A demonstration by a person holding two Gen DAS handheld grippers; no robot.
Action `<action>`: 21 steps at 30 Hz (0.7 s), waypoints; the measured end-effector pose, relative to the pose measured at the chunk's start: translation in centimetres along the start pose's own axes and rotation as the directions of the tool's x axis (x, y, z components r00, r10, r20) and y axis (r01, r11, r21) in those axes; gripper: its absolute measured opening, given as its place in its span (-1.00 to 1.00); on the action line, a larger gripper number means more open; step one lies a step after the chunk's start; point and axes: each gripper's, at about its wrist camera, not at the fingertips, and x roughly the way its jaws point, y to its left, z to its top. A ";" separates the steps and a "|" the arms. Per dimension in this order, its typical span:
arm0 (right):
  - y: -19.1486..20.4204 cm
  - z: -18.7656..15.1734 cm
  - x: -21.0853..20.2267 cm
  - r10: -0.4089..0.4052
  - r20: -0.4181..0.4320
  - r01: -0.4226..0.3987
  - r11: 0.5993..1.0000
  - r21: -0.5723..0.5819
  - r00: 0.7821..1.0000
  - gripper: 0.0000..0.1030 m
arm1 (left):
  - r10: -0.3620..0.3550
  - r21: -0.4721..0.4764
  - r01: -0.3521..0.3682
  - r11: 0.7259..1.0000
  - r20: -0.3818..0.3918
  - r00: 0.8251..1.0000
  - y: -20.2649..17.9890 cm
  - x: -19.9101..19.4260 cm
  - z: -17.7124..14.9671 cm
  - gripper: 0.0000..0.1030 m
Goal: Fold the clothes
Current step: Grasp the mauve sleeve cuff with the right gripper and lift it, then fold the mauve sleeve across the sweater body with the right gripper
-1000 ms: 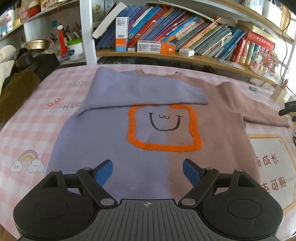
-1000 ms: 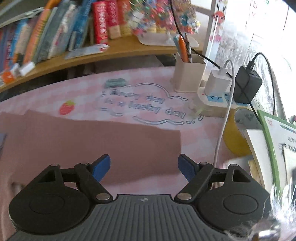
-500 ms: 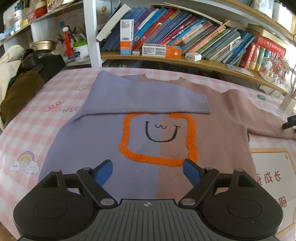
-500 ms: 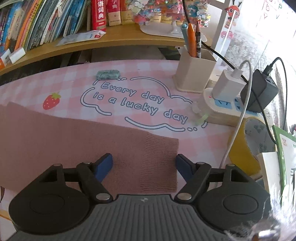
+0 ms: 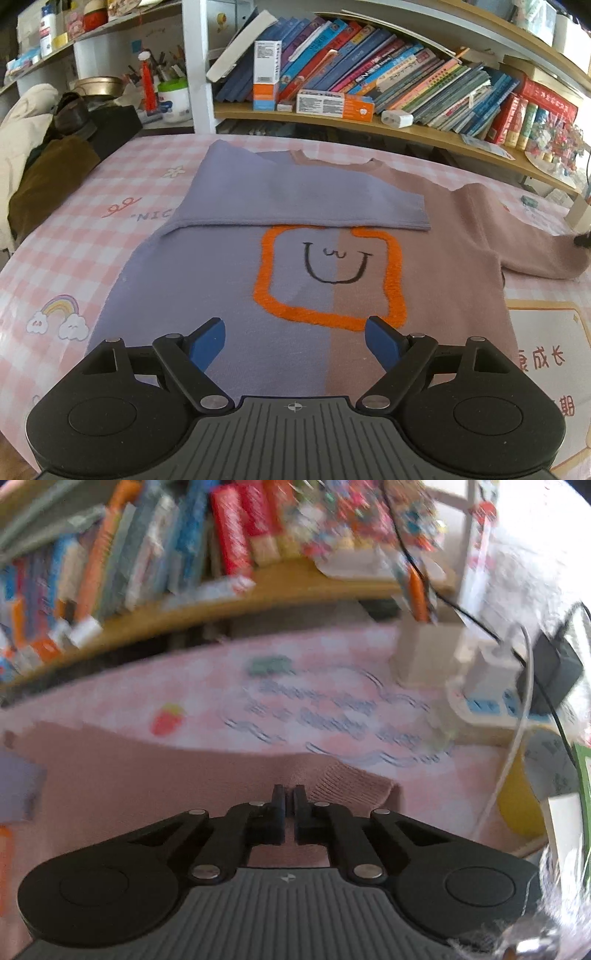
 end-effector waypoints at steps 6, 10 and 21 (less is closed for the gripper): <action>5.5 1.9 -3.2 0.142 0.073 -0.139 0.990 -0.037 0.987 -0.93 | -0.013 -0.025 0.013 1.000 -0.002 1.000 1.9 0.2 -0.4 0.65; 10.1 2.5 -4.6 0.230 0.100 -0.225 0.973 -0.058 0.968 -0.93 | -0.032 -0.024 0.032 0.999 0.006 0.999 3.3 0.0 -0.4 0.65; 22.6 2.4 -6.3 0.377 0.143 -0.366 0.925 -0.099 0.915 -0.92 | -0.114 0.036 0.113 0.993 0.051 0.992 7.2 -1.3 -0.2 0.65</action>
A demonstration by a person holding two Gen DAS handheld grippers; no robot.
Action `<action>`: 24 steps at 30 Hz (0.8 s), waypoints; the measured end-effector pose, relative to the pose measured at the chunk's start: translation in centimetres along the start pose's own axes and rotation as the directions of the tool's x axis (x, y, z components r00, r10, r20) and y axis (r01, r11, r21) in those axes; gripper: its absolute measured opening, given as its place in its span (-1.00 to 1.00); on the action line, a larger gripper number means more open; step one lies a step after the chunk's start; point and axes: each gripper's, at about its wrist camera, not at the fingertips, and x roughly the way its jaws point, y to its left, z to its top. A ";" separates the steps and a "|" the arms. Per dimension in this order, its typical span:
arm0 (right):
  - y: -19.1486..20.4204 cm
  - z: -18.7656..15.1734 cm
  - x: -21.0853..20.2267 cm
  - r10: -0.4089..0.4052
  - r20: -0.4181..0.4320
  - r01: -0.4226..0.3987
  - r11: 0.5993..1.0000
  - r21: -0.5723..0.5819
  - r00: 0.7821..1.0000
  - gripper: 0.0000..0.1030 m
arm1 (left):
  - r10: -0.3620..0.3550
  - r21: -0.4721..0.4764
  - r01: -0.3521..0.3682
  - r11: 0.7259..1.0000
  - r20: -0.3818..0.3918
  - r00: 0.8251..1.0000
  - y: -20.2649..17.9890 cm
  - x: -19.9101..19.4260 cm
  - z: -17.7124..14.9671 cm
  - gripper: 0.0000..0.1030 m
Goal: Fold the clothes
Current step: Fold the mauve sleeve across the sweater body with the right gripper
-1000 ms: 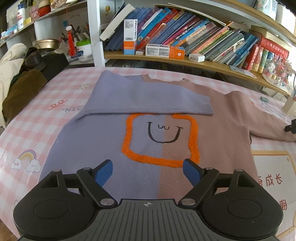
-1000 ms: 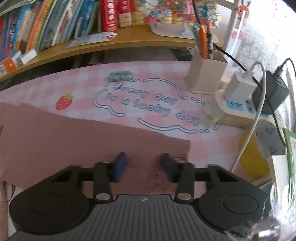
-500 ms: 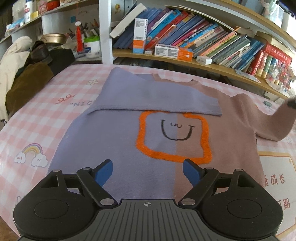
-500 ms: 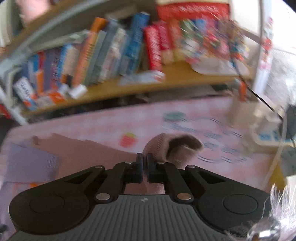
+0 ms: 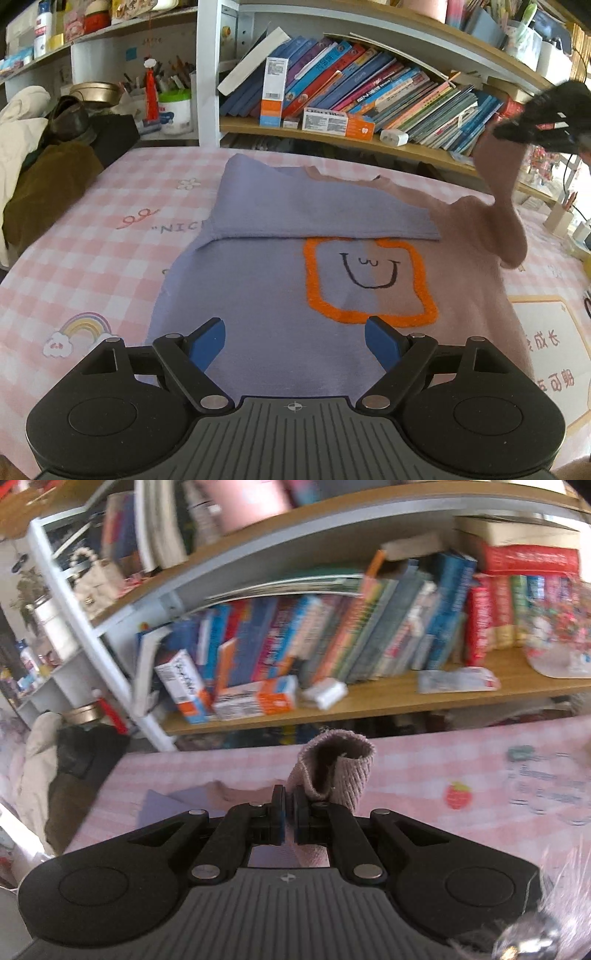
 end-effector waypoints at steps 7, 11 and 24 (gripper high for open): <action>7.7 -0.6 4.6 0.010 -0.005 -0.010 0.999 -0.051 1.000 -0.93 | -0.032 0.025 0.032 0.999 0.000 0.999 1.9 -0.4 0.1 0.65; 11.0 -1.1 7.9 -0.015 -0.032 0.013 0.997 -0.070 0.999 -0.92 | -0.048 0.059 0.049 0.997 -0.017 0.999 2.4 -0.4 0.2 0.65; 13.3 -4.3 13.3 0.009 -0.099 -0.020 0.993 -0.112 0.995 0.15 | -0.019 0.054 0.021 0.998 -0.036 0.999 4.5 -0.9 -0.2 0.65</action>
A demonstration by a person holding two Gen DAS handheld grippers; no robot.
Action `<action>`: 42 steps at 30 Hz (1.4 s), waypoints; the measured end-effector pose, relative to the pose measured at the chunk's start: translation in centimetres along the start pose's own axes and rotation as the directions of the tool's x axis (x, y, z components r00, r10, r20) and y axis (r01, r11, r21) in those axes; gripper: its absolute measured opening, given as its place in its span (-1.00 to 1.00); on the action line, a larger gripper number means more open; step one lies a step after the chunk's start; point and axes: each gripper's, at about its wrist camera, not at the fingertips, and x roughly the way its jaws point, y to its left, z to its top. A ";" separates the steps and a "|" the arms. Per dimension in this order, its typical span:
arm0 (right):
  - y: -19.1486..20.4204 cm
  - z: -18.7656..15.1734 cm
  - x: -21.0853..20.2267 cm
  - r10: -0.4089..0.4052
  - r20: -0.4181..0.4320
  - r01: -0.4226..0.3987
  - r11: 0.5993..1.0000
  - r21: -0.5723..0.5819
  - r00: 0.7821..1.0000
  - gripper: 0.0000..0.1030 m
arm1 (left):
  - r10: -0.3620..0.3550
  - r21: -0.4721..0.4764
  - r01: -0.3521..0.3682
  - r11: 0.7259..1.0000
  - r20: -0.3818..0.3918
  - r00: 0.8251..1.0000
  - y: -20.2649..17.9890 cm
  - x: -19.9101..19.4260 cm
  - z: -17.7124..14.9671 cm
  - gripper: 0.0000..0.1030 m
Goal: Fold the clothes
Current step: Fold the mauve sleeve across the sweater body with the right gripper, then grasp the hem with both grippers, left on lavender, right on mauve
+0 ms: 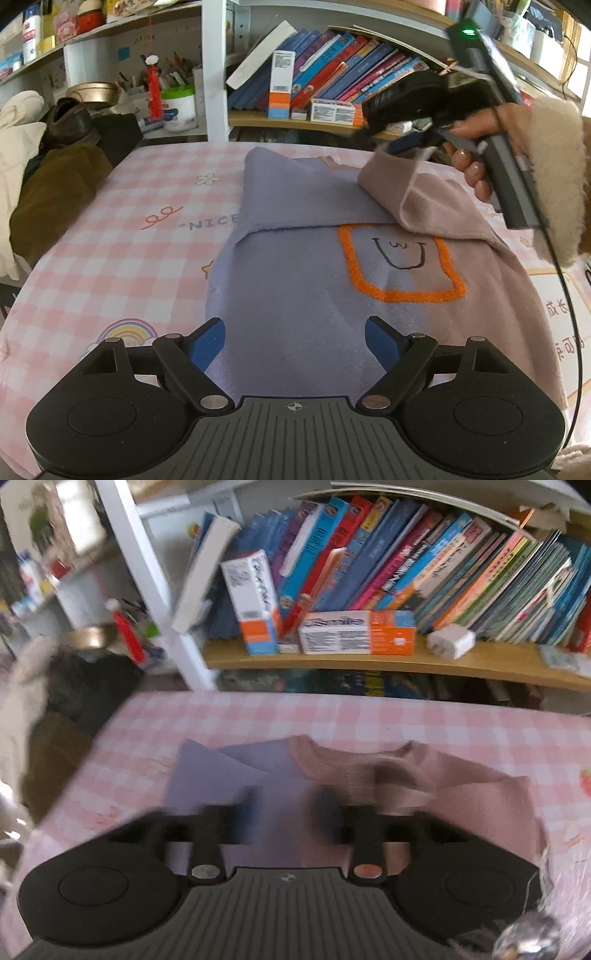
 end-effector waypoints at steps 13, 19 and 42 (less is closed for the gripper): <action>-6.7 -4.0 -7.8 -0.080 0.052 0.074 0.992 0.103 0.995 0.08 | -0.042 -0.016 0.043 0.999 0.035 0.999 0.7 1.1 1.0 0.65; -8.5 -5.8 -5.2 -0.171 -0.107 0.189 0.964 0.185 0.979 -0.67 | -0.059 -0.001 0.059 0.998 0.042 0.997 0.2 0.1 0.4 0.65; -4.3 -7.1 -7.2 -0.050 -0.093 0.053 0.998 0.031 0.994 -0.62 | -0.015 -0.056 0.019 0.998 0.061 0.998 2.0 -0.7 -0.1 0.65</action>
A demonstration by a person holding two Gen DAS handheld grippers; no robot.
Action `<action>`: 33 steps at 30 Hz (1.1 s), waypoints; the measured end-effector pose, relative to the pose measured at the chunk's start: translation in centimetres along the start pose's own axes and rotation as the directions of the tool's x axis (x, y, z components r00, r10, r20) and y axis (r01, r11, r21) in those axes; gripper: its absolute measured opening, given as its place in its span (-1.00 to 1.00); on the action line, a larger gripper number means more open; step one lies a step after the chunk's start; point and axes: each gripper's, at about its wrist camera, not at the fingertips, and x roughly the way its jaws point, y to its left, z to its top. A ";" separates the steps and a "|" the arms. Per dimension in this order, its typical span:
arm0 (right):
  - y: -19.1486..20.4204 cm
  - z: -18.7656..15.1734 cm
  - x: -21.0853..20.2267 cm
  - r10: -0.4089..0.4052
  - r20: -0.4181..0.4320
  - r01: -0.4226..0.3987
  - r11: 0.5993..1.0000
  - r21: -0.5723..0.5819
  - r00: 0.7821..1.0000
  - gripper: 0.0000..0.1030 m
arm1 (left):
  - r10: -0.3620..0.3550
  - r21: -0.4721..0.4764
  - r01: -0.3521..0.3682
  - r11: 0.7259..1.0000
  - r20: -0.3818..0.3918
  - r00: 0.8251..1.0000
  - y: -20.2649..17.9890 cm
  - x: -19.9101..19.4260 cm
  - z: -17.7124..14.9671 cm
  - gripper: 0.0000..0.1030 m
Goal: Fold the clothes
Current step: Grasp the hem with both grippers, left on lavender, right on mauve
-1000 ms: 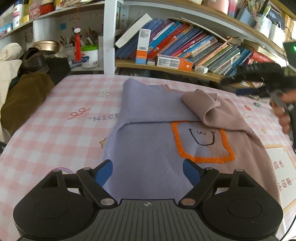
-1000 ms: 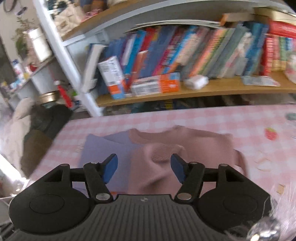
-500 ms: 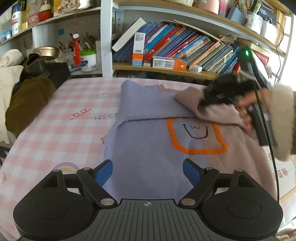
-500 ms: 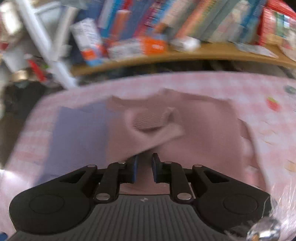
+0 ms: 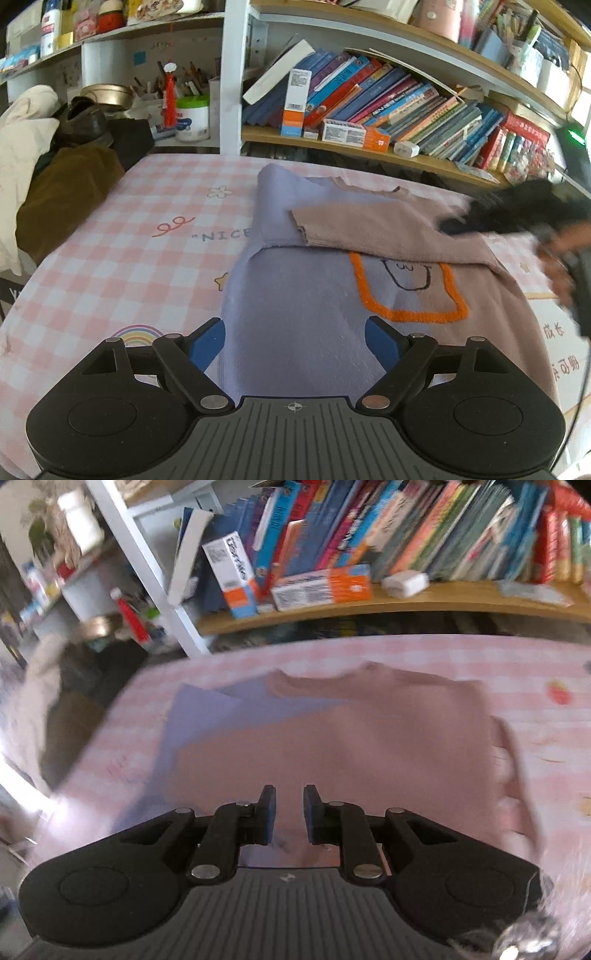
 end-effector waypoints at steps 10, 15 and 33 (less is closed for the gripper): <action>-3.9 -9.9 -7.9 -0.213 -0.006 0.213 0.975 0.064 0.977 -0.44 | 0.011 -0.005 -0.011 1.000 -0.020 1.000 1.8 0.7 0.0 0.64; -4.7 -13.7 -10.6 -0.279 -0.010 0.276 0.947 0.162 0.960 -0.28 | 0.014 0.013 -0.014 1.000 -0.044 0.999 2.4 0.3 -0.7 0.63; -3.6 -18.0 -10.8 -0.278 -0.085 0.290 0.935 0.205 0.957 -0.41 | -0.054 -0.139 0.026 0.990 -0.207 0.977 4.2 2.9 -3.3 -0.87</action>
